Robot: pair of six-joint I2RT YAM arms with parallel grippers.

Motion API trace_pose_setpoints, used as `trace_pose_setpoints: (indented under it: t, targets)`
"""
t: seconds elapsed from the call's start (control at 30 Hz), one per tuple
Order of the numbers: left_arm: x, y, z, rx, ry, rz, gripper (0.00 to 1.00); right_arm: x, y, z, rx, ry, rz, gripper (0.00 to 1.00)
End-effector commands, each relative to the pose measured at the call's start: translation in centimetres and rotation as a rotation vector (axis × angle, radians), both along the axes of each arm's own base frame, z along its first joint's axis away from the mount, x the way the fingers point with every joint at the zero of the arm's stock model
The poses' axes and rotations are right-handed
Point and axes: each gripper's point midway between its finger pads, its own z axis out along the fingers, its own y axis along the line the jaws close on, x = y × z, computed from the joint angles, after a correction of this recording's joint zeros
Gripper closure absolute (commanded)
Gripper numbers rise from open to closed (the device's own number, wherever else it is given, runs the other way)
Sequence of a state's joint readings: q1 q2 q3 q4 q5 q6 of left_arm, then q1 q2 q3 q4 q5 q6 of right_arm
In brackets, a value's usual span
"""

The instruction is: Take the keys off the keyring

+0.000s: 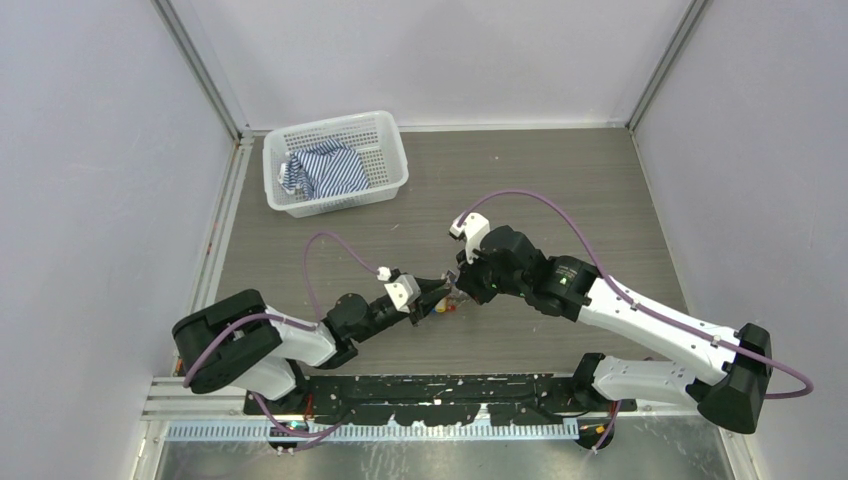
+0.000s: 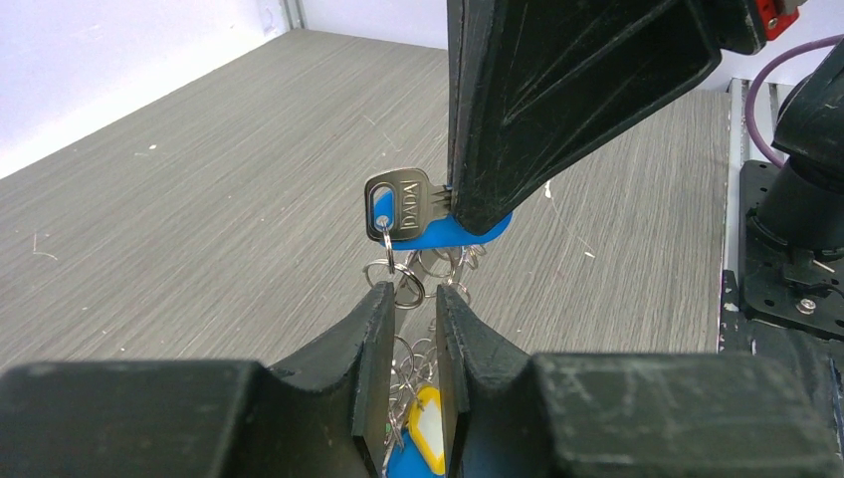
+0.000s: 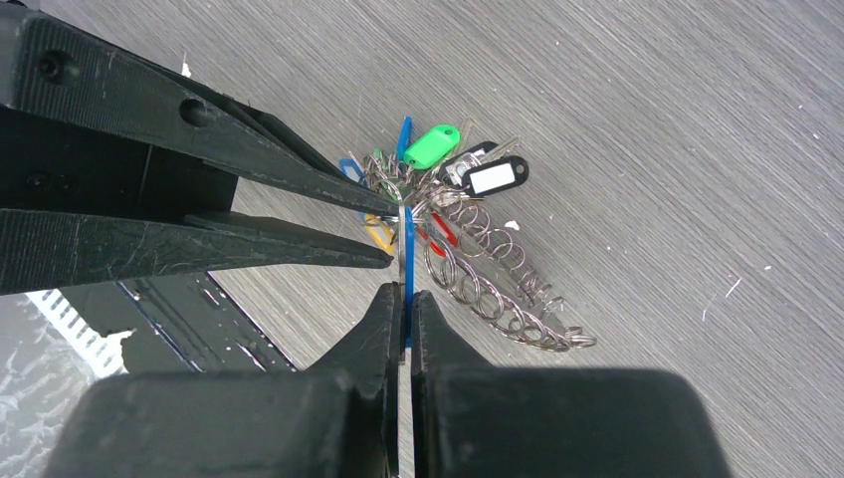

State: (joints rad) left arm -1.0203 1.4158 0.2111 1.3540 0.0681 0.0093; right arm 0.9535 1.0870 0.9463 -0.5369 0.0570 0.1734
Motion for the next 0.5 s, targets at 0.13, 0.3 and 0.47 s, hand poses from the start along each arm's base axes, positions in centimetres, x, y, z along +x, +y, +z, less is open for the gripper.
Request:
trace_pose_setpoints:
  t: [0.13,0.3,0.47]
  targets:
    - [0.97,-0.65,3.21,-0.095,-0.049,0.03,0.78,0.63,1.47,4.9,0.149,-0.073,0.002,0.99]
    - [1.33,-0.55,3.63,-0.108,-0.049,0.051,0.81,0.57,1.45,5.15,0.157,-0.075,0.001,0.99]
    - [1.33,-0.43,3.54,-0.106,-0.047,0.054,0.93,0.78,1.16,5.3,0.156,-0.085,-0.016,0.99]
